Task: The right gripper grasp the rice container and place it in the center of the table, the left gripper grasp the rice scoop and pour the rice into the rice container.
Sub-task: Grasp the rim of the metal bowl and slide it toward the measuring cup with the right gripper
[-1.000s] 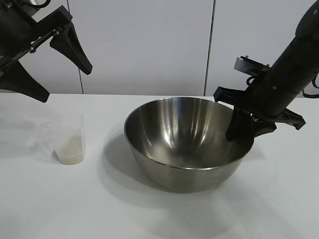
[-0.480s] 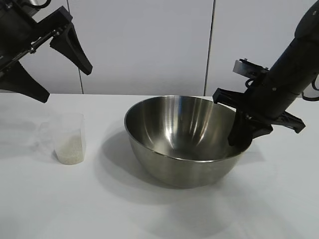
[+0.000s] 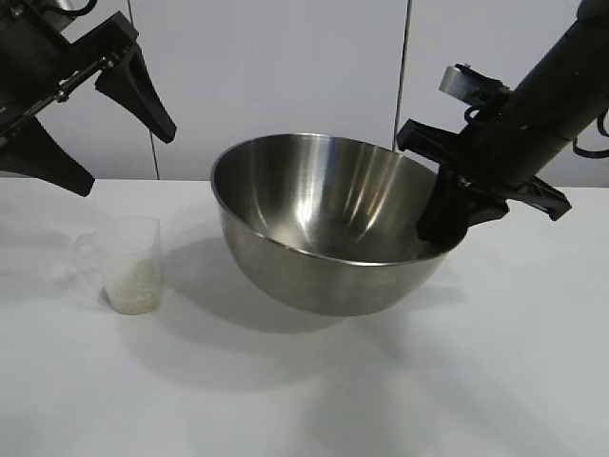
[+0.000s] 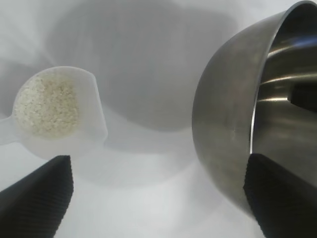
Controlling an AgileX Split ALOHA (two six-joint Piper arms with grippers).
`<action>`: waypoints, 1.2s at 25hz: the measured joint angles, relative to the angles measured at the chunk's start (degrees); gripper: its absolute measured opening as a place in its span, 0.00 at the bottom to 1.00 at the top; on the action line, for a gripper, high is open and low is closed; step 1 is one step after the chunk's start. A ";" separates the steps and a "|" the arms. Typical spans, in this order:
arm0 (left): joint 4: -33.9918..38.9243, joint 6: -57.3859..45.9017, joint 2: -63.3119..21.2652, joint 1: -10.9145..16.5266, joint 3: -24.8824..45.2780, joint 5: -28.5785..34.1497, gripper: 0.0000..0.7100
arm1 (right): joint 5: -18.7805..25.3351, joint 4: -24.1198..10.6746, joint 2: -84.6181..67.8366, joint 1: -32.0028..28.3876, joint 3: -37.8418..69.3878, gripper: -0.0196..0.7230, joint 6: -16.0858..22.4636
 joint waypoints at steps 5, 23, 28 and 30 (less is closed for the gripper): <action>0.00 0.00 0.00 0.00 0.00 -0.11 0.95 | 0.55 -5.29 3.05 0.17 -2.00 0.04 4.00; 0.00 0.00 0.00 0.00 0.00 -0.16 0.95 | 0.53 -5.36 5.70 0.17 -3.54 0.29 4.47; 0.00 0.00 0.00 0.00 0.00 -0.16 0.95 | 6.76 -8.71 5.70 0.17 -8.23 0.81 4.47; 0.00 0.00 0.00 0.00 0.00 -0.16 0.95 | 12.25 -10.75 5.70 0.17 -12.37 0.89 4.47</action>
